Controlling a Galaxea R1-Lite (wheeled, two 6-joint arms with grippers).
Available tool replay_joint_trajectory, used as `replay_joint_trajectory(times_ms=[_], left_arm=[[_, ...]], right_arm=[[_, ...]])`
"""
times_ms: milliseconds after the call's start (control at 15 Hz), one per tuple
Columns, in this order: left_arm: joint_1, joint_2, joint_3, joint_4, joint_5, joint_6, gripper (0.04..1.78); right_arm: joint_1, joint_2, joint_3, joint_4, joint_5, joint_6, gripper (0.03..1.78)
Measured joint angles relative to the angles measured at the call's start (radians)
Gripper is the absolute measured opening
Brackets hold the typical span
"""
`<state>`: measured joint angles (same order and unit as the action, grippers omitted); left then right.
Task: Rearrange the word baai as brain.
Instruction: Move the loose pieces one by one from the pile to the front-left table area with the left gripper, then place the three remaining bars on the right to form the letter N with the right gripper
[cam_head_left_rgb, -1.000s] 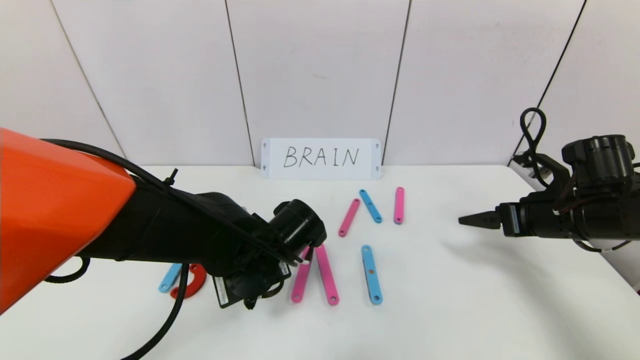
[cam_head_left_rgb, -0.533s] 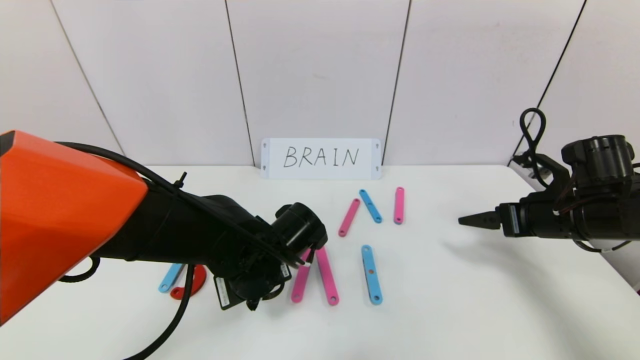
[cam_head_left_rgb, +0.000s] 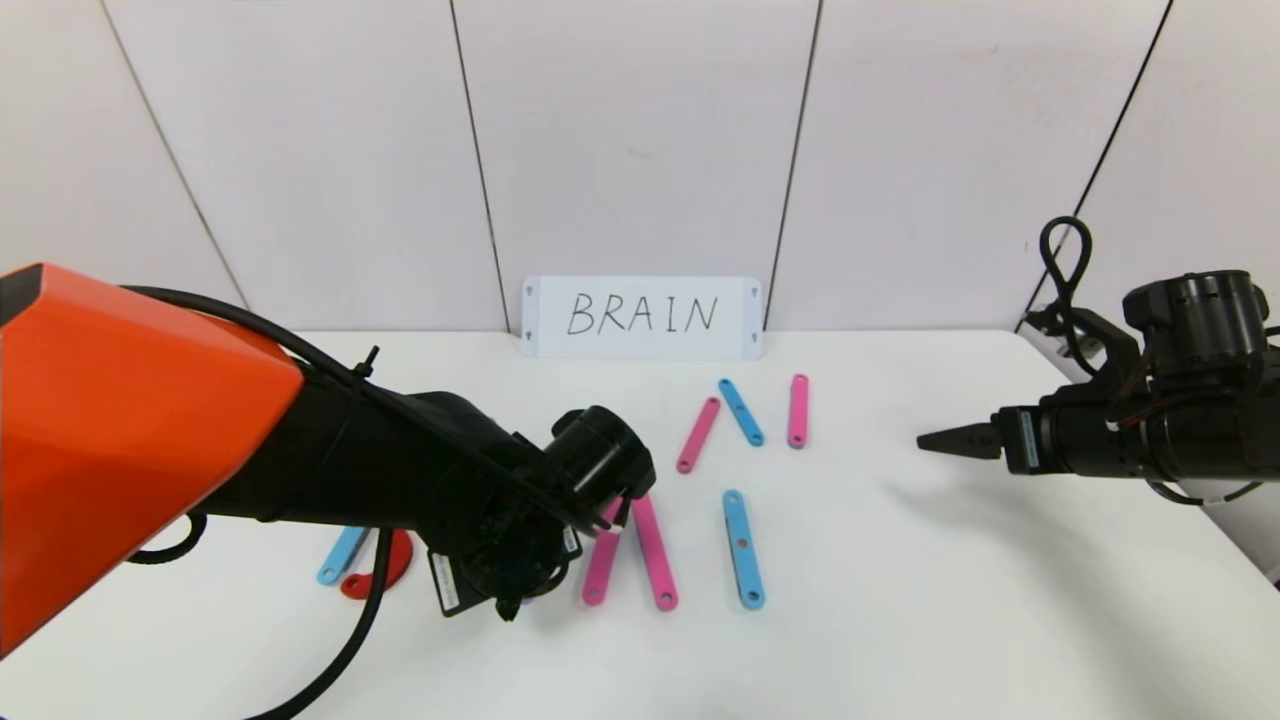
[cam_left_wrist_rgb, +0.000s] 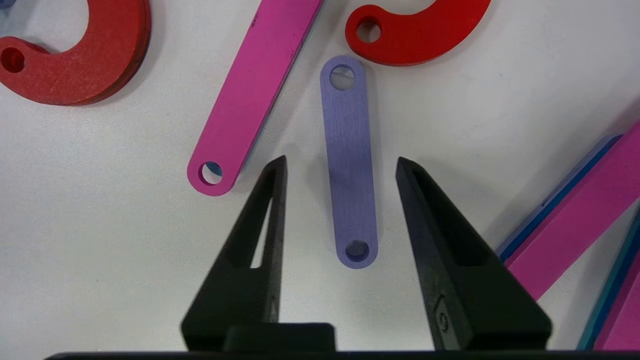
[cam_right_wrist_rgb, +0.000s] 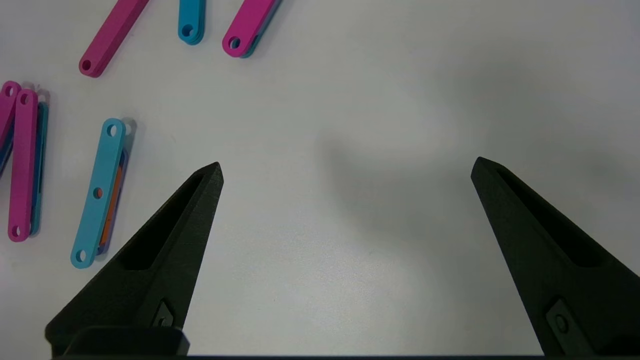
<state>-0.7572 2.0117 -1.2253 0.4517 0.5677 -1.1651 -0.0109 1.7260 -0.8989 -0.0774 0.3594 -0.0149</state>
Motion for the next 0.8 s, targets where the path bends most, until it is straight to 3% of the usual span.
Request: replay_joint_trajectory(times_ms=[200, 400, 533, 800], left_arm=[[-0.002, 0.002, -0.002, -0.001, 0.0, 0.008, 1.29], [-0.011, 0.0, -0.01, -0.003, 0.001, 0.012, 1.63], [-0.014, -0.006, -0.012, -0.001, 0.001, 0.015, 1.73], [-0.014, -0.055, -0.001, -0.014, -0.022, 0.109, 1.74]], right_arm=[[0.0, 0.0, 0.0, 0.0, 0.0, 0.0, 1.74], [0.003, 0.001, 0.001, 0.0, 0.0, 0.0, 1.74], [0.003, 0.002, 0.002, 0.0, 0.0, 0.0, 1.74], [0.004, 0.003, 0.001, 0.0, 0.002, 0.0, 1.74]])
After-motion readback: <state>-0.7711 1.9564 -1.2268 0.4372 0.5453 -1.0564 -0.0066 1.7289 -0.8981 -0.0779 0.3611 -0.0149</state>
